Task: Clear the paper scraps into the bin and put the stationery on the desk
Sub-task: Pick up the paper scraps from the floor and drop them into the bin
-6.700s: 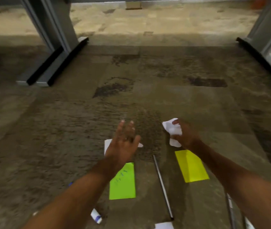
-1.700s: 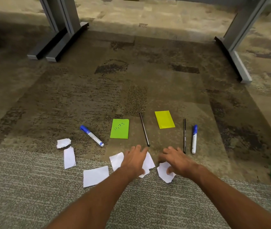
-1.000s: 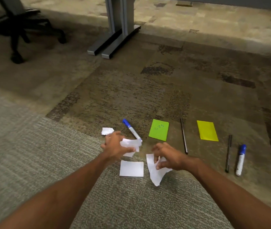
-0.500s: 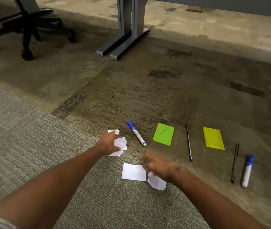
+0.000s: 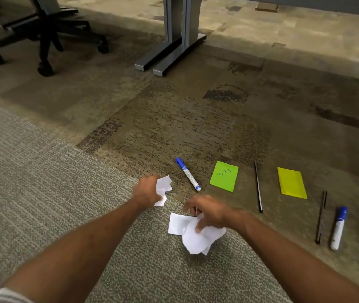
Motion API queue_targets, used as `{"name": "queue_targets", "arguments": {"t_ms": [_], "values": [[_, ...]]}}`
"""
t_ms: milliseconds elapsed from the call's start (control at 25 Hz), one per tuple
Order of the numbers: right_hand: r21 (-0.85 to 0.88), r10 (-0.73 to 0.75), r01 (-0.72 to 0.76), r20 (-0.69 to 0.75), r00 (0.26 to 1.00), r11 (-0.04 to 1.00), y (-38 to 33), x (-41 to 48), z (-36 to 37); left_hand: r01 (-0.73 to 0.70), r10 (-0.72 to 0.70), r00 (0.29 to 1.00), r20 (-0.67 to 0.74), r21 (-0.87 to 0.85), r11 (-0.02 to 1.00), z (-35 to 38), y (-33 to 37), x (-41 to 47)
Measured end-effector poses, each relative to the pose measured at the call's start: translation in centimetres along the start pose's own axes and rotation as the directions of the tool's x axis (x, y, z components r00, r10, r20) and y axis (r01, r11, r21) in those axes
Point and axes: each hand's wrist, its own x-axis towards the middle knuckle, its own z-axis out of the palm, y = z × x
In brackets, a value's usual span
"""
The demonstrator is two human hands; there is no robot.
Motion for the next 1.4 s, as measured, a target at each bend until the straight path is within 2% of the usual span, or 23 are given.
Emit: {"name": "queue_targets", "arguments": {"t_ms": [80,240,480,680,840,920,960,1080,1200,1320,1400], "values": [[-0.086,-0.006,0.006,0.001,1.0,0.996,-0.6,0.6,1.5,-0.012,0.011,1.0,-0.016,-0.019,1.0,0.0,0.0,-0.2],[-0.148,0.013,-0.014,-0.002,1.0,0.989,-0.9,1.0,2.4,-0.078,0.079,0.997,-0.008,0.062,0.995,-0.3,0.4,-0.2],[-0.091,0.073,-0.068,0.05,0.996,0.994,-1.3,1.4,1.9,-0.189,0.183,0.982,0.05,0.134,0.973,-0.1,1.4,-0.3],[-0.06,0.087,-0.084,0.052,0.995,0.995,-0.6,0.7,0.9,-0.13,0.122,0.991,0.048,0.268,0.955,-0.5,1.2,-0.1],[0.143,0.089,-0.074,-0.106,0.99,0.987,0.3,0.1,-1.0,-0.178,0.186,0.983,0.005,0.309,0.934,-2.3,1.7,0.8],[0.179,0.08,-0.029,-0.286,0.955,0.984,0.7,0.0,-2.3,-0.247,0.259,0.966,-0.008,0.271,0.93,-3.6,3.0,1.1],[0.138,0.07,-0.018,-0.387,0.919,0.99,0.9,-0.1,-3.1,-0.291,0.304,0.953,-0.013,0.248,0.924,-4.3,4.0,1.1],[-0.049,0.04,-0.081,-0.558,0.829,0.996,1.9,-1.5,-5.1,-0.43,0.449,0.893,-0.017,0.26,0.865,-5.4,7.7,0.6],[-0.301,-0.027,-0.197,-0.605,0.796,0.933,3.2,-4.6,-6.5,-0.577,0.627,0.777,0.052,0.456,0.678,-5.1,11.7,-0.3],[-0.372,0.044,-0.366,-0.647,0.761,0.853,4.4,-9.0,-7.5,-0.656,0.74,0.663,0.116,0.568,0.498,-3.9,16.2,-1.1],[-0.362,0.119,-0.483,-0.691,0.713,0.797,5.8,-13.2,-7.8,-0.704,0.842,0.529,0.107,0.61,0.365,-2.9,19.9,-2.1]]}}
